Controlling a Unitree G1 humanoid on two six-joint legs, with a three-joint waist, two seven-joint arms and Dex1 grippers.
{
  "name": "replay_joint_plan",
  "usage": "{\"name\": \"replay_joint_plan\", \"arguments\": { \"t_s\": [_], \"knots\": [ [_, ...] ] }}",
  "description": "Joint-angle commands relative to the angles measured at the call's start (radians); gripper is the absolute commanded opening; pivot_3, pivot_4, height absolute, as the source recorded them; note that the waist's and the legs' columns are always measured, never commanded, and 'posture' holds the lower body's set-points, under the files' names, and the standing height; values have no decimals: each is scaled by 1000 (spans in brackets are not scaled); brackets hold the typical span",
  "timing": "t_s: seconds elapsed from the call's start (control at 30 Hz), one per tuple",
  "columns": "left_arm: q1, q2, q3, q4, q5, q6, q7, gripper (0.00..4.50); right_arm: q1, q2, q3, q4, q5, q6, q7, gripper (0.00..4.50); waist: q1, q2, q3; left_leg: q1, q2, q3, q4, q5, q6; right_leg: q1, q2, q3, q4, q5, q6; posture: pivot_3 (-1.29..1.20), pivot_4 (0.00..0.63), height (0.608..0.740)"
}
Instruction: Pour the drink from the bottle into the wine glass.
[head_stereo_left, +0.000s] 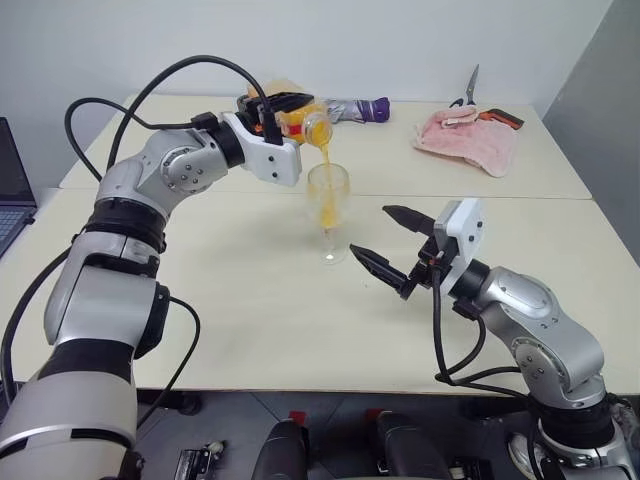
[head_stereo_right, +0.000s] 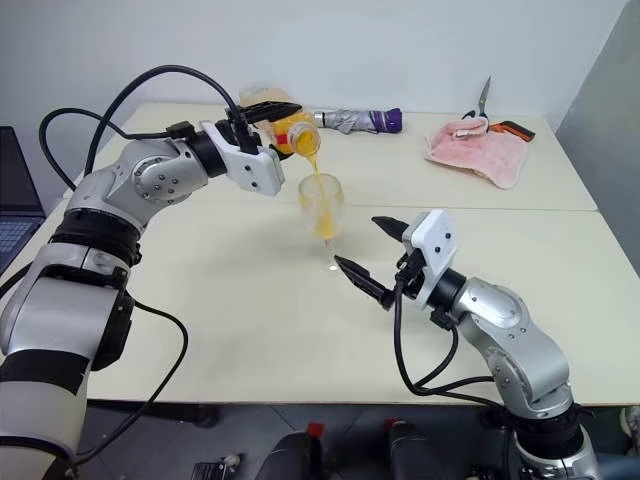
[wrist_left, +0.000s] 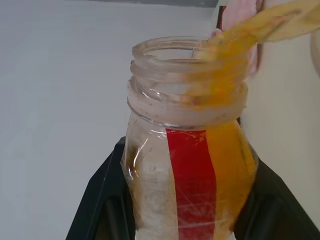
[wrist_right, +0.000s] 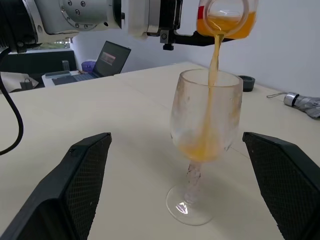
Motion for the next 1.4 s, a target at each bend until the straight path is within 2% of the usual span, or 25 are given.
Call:
{"name": "replay_joint_plan", "arguments": {
  "t_s": [0.03,0.73,1.4],
  "knots": [
    [-45,21,8,-10,-6,-11,31,1870,7,1,-33,-39,10,-37,7,4500,0,0,0,0,0,0,0,0,0,0,0,0,0,0,0,0,150,740],
    [-54,30,-11,6,8,-7,63,1870,82,-27,-89,-117,124,-12,11,4500,0,0,0,0,0,0,0,0,0,0,0,0,0,0,0,0,150,740],
    [-77,31,-27,39,54,-14,117,1870,84,-49,-65,-113,101,-29,1,4500,0,0,0,0,0,0,0,0,0,0,0,0,1,0,0,0,150,740]
  ]
}}
